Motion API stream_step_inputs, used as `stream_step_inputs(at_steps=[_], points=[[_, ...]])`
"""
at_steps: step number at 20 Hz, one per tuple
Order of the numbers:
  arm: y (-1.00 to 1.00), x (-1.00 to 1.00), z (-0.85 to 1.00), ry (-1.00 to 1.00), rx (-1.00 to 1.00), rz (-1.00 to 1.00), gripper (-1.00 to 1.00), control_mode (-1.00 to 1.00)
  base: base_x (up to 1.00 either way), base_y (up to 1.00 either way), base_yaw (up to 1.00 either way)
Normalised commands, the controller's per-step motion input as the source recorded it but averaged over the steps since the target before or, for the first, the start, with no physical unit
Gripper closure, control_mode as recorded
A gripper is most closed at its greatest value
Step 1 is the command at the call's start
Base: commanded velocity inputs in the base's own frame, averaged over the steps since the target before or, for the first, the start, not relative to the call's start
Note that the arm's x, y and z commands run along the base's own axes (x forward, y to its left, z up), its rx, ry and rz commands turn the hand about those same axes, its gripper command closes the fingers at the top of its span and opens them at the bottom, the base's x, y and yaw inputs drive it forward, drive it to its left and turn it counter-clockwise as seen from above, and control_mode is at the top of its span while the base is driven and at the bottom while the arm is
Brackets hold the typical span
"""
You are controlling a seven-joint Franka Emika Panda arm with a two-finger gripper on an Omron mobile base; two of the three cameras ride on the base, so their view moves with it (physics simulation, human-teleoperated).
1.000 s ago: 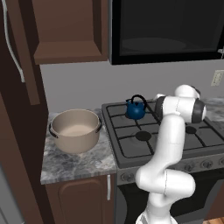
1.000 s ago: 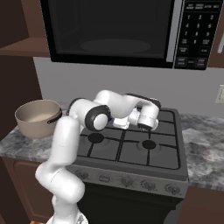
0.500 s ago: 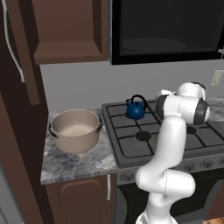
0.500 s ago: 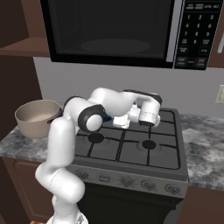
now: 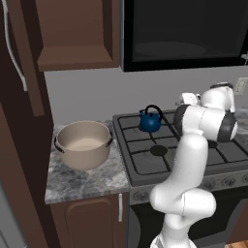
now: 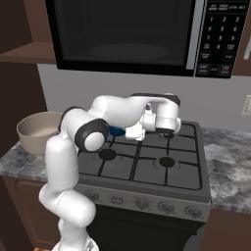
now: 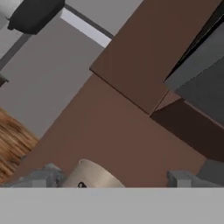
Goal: Pick the kettle from the cabinet and place it on a stove burner. Then pick the pot from the counter and place it on another stove burner. Finally, turn both burners on.
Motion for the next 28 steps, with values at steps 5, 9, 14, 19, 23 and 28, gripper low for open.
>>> stream_step_inputs(at_steps=[5,9,14,19,23,28], points=[[0.27,-0.31,0.26,-0.15,-0.11,0.0,-1.0,-1.0,0.0,0.0,0.0],[0.32,-0.28,0.21,-0.15,-0.11,0.0,-1.0,-1.0,0.0,0.0,0.0],[0.33,-0.21,0.14,-0.16,-0.1,0.0,-1.0,-1.0,0.0,0.0,0.0],[0.36,-0.15,0.08,-0.16,-0.11,0.04,-1.0,-1.0,0.0,0.0,0.0],[0.37,-0.15,0.03,-0.16,-0.11,0.05,-1.0,-1.0,0.0,0.0,0.0],[0.36,-0.17,0.01,-0.17,-0.12,0.0,-1.0,-1.0,0.0,0.0,0.0]])
